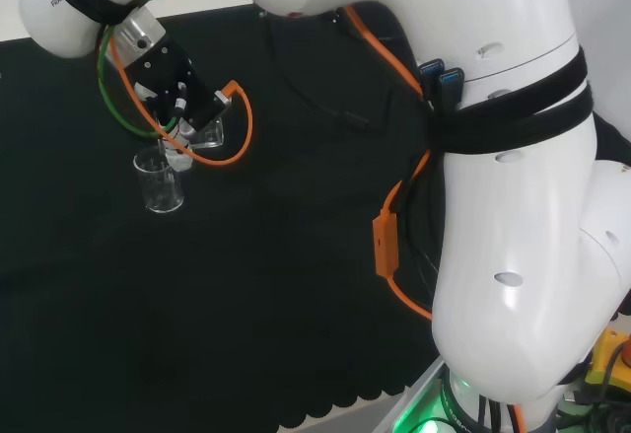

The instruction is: Pour the water from the handheld beaker into the one on the table.

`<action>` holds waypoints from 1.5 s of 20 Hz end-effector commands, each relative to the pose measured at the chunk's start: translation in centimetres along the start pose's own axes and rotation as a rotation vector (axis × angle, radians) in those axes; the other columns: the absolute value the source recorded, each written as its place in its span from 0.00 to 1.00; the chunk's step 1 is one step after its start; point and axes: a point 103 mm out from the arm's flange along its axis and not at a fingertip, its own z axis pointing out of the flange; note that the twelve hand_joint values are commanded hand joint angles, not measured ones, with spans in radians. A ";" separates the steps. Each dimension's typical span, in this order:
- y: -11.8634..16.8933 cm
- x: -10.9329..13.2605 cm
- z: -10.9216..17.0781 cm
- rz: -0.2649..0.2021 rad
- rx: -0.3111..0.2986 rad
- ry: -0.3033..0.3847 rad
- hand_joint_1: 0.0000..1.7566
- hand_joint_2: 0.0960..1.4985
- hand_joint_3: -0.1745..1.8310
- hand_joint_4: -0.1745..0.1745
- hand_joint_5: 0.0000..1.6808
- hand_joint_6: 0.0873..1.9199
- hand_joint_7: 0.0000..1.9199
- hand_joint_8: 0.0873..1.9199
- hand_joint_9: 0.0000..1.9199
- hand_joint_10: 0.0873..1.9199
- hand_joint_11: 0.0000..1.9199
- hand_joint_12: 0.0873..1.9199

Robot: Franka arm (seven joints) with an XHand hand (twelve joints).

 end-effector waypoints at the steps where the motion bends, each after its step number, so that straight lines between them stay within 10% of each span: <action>1: 0.0 0.2 -0.1 -0.003 0.015 -0.018 0.63 0.48 0.34 1.00 0.71 0.36 0.76 0.00 0.72 0.00 0.49 0.51; 30: -0.4 1.1 -0.9 0.006 0.041 -0.106 0.63 0.48 0.34 1.00 0.71 0.36 0.76 0.00 0.72 0.00 0.49 0.51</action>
